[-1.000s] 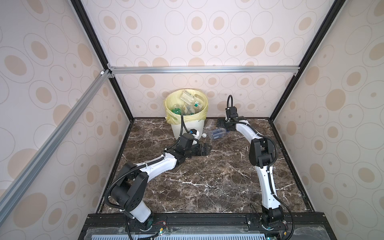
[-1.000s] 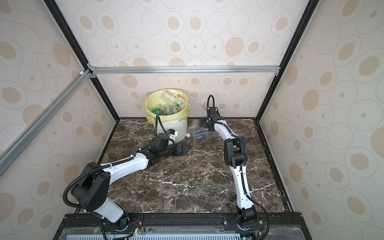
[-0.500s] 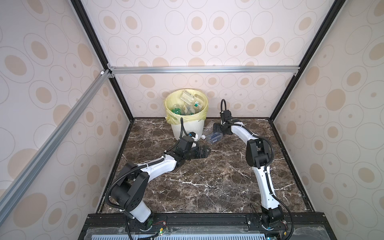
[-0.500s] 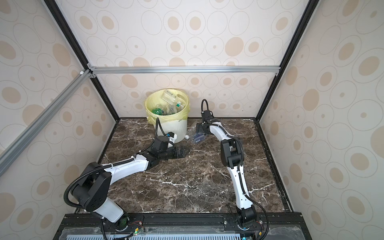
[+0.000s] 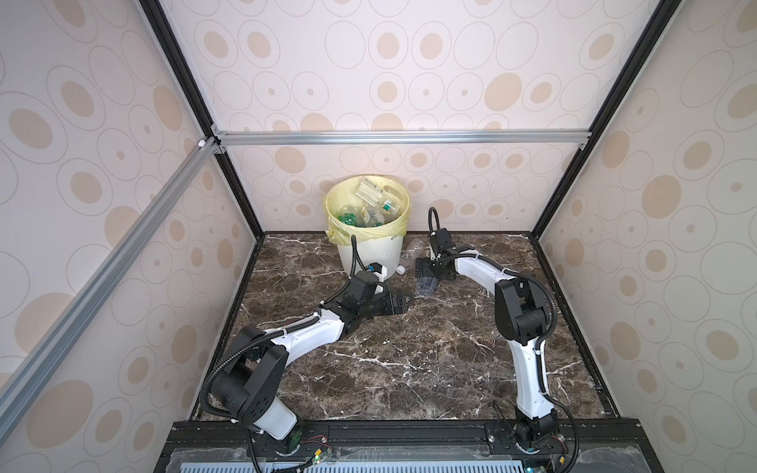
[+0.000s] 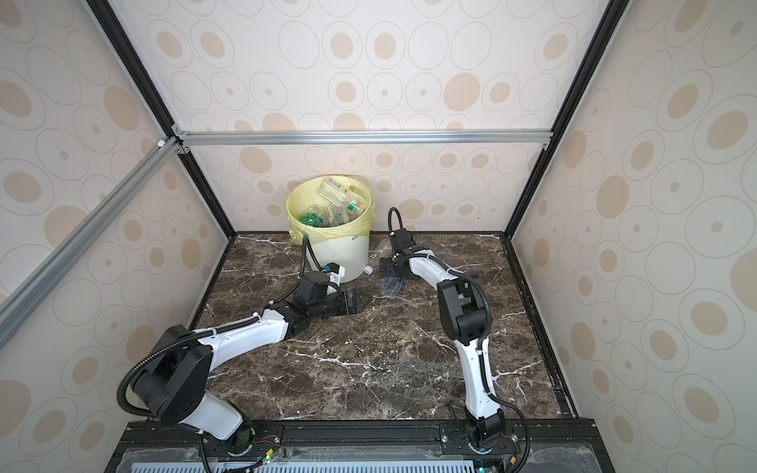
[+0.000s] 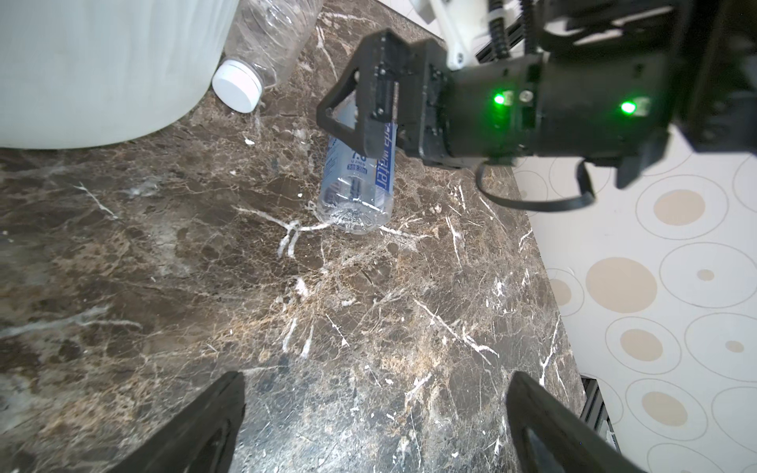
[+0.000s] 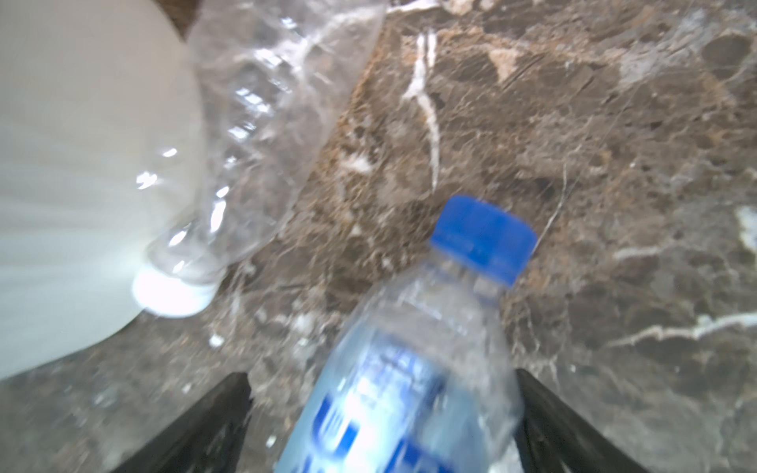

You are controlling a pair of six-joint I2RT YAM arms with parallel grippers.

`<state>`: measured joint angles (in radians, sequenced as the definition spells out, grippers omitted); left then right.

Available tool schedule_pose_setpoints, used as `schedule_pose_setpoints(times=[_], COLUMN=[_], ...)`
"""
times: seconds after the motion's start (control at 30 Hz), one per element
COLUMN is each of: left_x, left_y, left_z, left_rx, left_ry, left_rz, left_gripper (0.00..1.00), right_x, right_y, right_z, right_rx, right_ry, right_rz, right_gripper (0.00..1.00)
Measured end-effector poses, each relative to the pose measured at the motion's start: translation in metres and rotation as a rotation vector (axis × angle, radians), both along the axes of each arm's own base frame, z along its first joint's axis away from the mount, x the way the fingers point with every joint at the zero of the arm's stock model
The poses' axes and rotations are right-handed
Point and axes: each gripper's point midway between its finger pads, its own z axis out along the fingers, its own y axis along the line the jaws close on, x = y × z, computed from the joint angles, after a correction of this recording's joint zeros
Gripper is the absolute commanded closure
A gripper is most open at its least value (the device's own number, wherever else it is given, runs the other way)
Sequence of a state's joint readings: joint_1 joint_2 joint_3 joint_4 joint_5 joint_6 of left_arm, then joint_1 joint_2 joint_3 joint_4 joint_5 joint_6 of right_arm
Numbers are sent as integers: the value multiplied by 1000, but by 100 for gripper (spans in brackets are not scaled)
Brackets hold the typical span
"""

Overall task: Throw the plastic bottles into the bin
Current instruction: 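Lower both grippers toward the blue-cap Soda water bottle by the bin base, then close the right gripper around the body of the Soda water bottle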

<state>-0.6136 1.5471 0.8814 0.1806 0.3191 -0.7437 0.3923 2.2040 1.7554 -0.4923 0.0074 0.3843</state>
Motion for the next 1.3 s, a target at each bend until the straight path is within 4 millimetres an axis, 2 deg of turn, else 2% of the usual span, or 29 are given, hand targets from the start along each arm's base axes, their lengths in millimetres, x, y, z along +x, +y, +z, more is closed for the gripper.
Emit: schedule_pose_setpoints(times=[0.17,0.33,0.67,0.87,1.13,1.3], left_x=[-3,-3,-8,-8,-1,4], left_y=[3,4,11,11,19,36], left_z=[0,3,4,3,5,-5], left_rx=[-6,-19,-34,-38,-66,-76], left_ry=[-2,-4,-1,-1,5,28], left_rz=[7,18,44,50,72,119], left_gripper=[1,1,1,1,1,1], right_x=[-19,-33,-46,-68,-110,-134], right_y=[6,6,2,-3,0,11], right_z=[7,-4,-21,-21,-14,-9], right_rx=[10,3,-4,-12,-10,-6], right_ry=[-5,21,54,67,61,53], right_rz=[11,10,-1,12,105,225], right_gripper=[6,10,34,43,45,44])
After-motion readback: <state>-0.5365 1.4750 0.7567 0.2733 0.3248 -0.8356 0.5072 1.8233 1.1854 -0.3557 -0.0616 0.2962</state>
